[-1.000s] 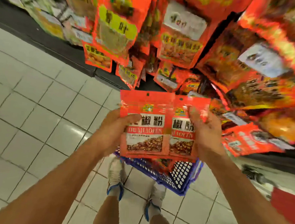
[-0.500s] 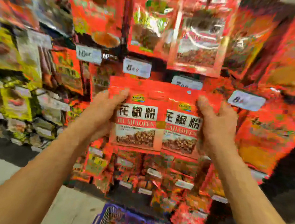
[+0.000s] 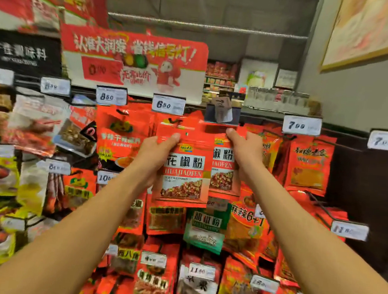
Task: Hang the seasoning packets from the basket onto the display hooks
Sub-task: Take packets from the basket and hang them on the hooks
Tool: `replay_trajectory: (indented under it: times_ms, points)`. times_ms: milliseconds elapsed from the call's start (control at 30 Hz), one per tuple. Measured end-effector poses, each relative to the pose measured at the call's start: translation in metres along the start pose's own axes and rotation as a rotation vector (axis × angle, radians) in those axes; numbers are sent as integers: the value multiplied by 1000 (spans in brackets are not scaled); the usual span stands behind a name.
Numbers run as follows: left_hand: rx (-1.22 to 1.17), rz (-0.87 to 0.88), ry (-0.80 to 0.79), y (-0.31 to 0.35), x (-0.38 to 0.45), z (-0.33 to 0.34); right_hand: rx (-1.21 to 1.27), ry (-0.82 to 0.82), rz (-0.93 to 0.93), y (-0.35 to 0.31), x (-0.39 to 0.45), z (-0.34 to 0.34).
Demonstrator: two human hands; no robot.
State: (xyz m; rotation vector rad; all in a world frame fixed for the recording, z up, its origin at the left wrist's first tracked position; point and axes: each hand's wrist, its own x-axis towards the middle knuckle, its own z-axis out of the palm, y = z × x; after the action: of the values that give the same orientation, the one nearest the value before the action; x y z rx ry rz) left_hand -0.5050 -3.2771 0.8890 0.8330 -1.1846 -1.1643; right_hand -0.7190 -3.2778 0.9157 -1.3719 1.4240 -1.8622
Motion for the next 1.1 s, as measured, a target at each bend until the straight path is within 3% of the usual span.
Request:
replay_trajectory:
  times_ms: [167,367,833,967,1100]
  points:
    - [61,-12,-16,1,8,-1,-28,86,87,10,16,12]
    - [62,-25,-33,-5,18,-2,-71,166,62,12,20,18]
    - [22,19,-85,-13,40,28,-577,167,-8,15,43,12]
    - [-3,24,-110,-17,43,44,-339,226,-196,21,21,-8]
    - [-5,8,-108,-18,49,60,-70,58,-115,15,7,-9]
